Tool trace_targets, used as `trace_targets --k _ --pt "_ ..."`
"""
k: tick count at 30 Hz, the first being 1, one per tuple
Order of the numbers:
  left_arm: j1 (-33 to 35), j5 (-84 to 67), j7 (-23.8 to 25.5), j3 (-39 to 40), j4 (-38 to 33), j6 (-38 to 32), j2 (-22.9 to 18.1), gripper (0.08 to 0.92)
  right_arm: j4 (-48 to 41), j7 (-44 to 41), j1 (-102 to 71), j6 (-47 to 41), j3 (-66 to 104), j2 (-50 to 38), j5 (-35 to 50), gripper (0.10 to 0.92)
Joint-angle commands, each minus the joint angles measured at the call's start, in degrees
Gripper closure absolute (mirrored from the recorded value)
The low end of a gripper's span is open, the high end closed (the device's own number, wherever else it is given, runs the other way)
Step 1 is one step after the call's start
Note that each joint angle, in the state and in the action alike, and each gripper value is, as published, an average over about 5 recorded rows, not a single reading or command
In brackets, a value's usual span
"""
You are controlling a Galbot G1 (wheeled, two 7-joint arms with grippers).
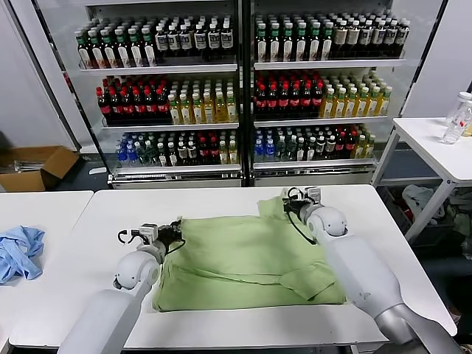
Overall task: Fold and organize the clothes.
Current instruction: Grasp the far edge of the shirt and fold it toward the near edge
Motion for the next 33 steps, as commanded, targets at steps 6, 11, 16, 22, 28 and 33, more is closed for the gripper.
trace_targets --k 6,11,16,22,28,33 --pt "12.0 -2.7 -0.3 -5.0 -19.3 -1.3 1.8 0.912 28.2 1.3 -16.0 0.0 8.3 -12.4 4.7 0.92" --pt "19.3 -2.6 0.0 -7.6 -24.3 -0.6 3.0 0.912 38.1 2.0 -27.1 -0.4 15.6 -16.3 5.2 0.92" --pt "26.1 -2.1 0.5 -10.0 -28.4 -0.1 3.7 0.912 45.6 2.4 -39.8 -0.8 23.7 -18.3 5.8 0.92" --pt "31.0 2.2 1.8 -10.4 -29.6 0.8 3.9 0.912 51.0 2.9 -53.2 -1.1 31.9 -17.3 3.7 0.92" --pt "32.4 7.6 4.0 -9.5 -27.8 2.8 3.7 0.905 51.8 4.2 -58.2 -2.7 30.6 -14.4 -1.5 0.896" --pt "33.3 12.2 2.8 -9.1 -28.7 1.7 2.0 0.793 52.3 4.2 -58.6 -2.5 28.7 -13.0 -5.7 0.764"
